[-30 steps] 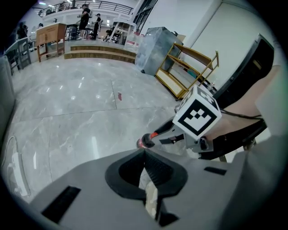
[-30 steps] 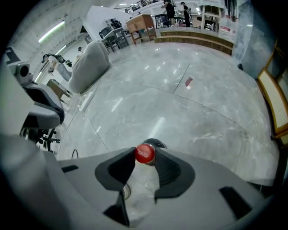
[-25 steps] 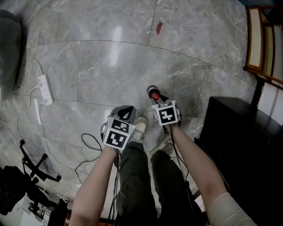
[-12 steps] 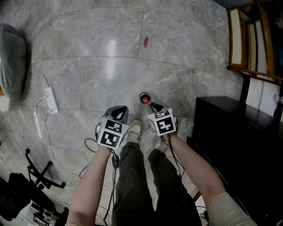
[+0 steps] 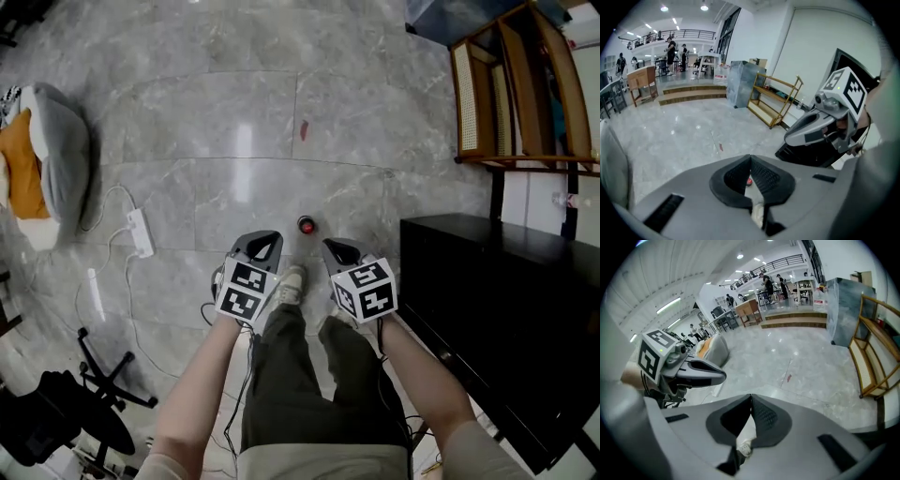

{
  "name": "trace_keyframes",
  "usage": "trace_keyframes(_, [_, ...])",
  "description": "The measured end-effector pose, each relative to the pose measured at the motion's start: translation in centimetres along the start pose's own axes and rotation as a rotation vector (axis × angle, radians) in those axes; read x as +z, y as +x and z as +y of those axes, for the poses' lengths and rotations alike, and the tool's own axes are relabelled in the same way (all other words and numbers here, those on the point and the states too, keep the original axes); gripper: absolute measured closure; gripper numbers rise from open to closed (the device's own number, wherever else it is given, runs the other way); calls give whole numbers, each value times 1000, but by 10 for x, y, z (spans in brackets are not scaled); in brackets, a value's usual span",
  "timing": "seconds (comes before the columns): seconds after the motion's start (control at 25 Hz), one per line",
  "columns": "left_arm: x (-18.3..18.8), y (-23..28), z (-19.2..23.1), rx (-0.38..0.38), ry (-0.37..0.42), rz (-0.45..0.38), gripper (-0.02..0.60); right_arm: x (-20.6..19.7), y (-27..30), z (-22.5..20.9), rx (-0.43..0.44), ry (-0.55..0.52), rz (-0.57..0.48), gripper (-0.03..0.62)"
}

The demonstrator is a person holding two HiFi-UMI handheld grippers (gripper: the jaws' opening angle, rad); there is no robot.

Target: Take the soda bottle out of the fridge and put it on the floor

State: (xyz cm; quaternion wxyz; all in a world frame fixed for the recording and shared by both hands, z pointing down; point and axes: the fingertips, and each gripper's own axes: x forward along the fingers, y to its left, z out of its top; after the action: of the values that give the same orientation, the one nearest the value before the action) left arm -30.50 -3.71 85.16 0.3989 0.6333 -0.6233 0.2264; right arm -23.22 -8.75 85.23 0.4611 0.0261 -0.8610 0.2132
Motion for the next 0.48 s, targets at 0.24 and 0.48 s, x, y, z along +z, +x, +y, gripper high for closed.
trace_keyframes(0.24, [76,-78,-40,20,97,-96,575,44,-116,40,-12,-37,-122,599])
trace_keyframes(0.48, [158,-159,-89,26,145,-202,575,89,-238,60,-51,-14,-257,599])
